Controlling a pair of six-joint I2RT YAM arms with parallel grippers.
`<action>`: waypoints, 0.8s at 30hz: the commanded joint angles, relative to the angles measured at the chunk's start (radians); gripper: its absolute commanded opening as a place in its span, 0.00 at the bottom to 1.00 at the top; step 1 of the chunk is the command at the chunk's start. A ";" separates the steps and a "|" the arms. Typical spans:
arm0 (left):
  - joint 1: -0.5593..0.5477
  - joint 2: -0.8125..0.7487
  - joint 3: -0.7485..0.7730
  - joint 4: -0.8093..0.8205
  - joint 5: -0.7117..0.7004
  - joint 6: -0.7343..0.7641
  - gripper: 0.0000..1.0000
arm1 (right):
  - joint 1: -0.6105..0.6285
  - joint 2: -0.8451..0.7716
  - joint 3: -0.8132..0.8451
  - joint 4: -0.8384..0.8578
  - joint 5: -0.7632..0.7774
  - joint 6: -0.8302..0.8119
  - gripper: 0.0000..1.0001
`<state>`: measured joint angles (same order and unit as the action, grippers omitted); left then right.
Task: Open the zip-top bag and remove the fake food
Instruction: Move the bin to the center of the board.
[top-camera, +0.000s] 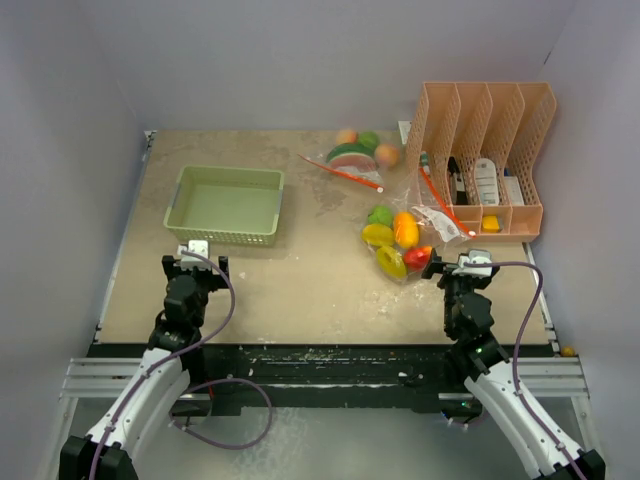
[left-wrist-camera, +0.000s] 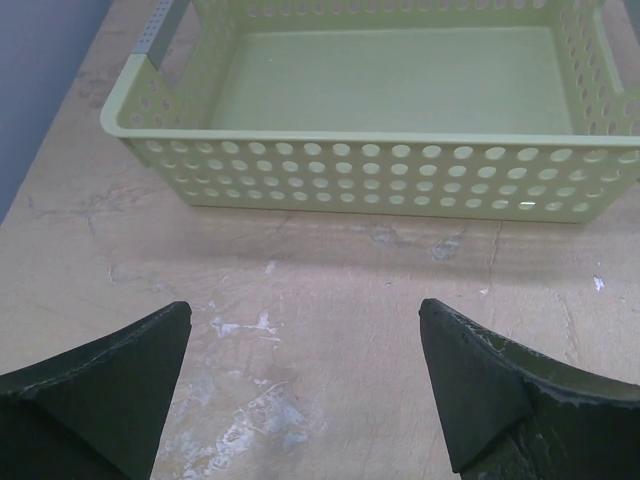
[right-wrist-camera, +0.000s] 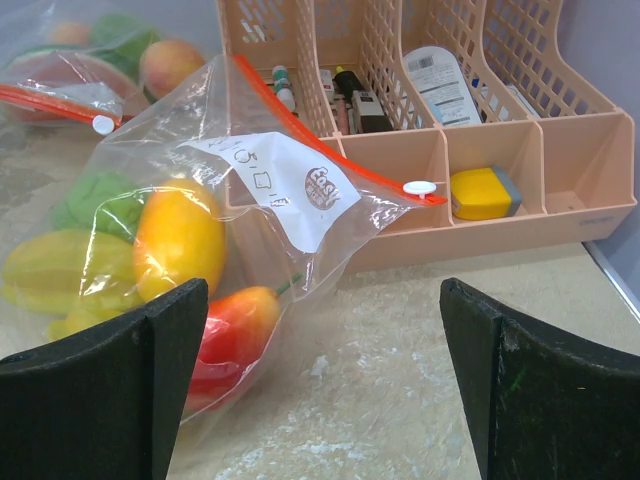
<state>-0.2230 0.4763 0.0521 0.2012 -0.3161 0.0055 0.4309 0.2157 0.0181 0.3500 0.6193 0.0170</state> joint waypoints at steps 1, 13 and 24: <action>0.002 -0.013 0.000 0.048 0.023 0.020 0.99 | -0.002 0.001 -0.012 0.049 0.026 0.005 1.00; 0.003 -0.005 0.000 0.052 0.031 0.019 0.99 | -0.002 0.006 -0.013 0.053 0.026 0.005 0.99; 0.003 -0.014 -0.001 0.046 0.030 0.022 0.99 | -0.002 -0.034 -0.001 0.011 -0.020 -0.015 1.00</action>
<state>-0.2230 0.4728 0.0521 0.2012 -0.2943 0.0128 0.4309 0.2092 0.0181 0.3473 0.6159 0.0162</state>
